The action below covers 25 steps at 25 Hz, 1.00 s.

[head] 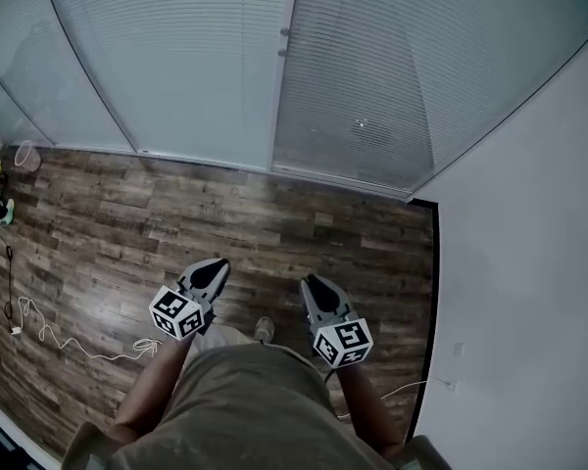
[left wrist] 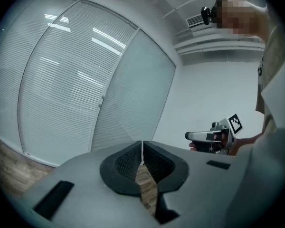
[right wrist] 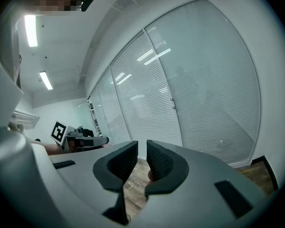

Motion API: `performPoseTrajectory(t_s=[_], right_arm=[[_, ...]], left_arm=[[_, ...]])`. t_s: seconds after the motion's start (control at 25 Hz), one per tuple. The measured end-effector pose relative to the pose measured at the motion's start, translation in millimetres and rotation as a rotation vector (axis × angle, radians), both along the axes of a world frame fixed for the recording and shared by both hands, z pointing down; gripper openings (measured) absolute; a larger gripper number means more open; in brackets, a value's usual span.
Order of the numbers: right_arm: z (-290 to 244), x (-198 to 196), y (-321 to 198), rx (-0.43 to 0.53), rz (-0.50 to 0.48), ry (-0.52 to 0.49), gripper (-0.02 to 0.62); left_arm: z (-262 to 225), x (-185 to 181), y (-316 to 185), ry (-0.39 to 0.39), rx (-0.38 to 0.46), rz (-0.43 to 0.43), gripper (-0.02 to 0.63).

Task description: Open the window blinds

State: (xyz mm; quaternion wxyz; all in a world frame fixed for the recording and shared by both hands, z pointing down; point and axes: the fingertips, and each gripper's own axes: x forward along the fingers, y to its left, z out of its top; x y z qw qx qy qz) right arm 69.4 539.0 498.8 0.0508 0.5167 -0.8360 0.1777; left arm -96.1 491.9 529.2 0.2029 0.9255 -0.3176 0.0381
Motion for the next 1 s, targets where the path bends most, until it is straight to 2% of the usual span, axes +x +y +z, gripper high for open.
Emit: performPoseTrajectory(t_s=[0.32,0.6,0.84,1.0], right_arm=[[-5.7,-8.7,0.4,0.043,-0.078,-0.026,0.054],[4.4,-16.8,-6.1,0.037,-0.085,-0.017,0.054],[13.6,-31.4,-32.3,0.011,-0.07,0.012,0.054],[13.8,-52.8,-42.8,0.012,-0.047,0.049,0.054]], left_arm=[[-6.9,1.2,7.6,-0.002,0.017,-0.041,0.012],[-7.9,-11.4,8.2,0.0,0.022,-0.058,0.043],[6.5,-21.9,-15.4,0.027,-0.016,-0.038,0.089],[15.7,-35.7,-31.0,0.029,-0.03,0.005,0.107]])
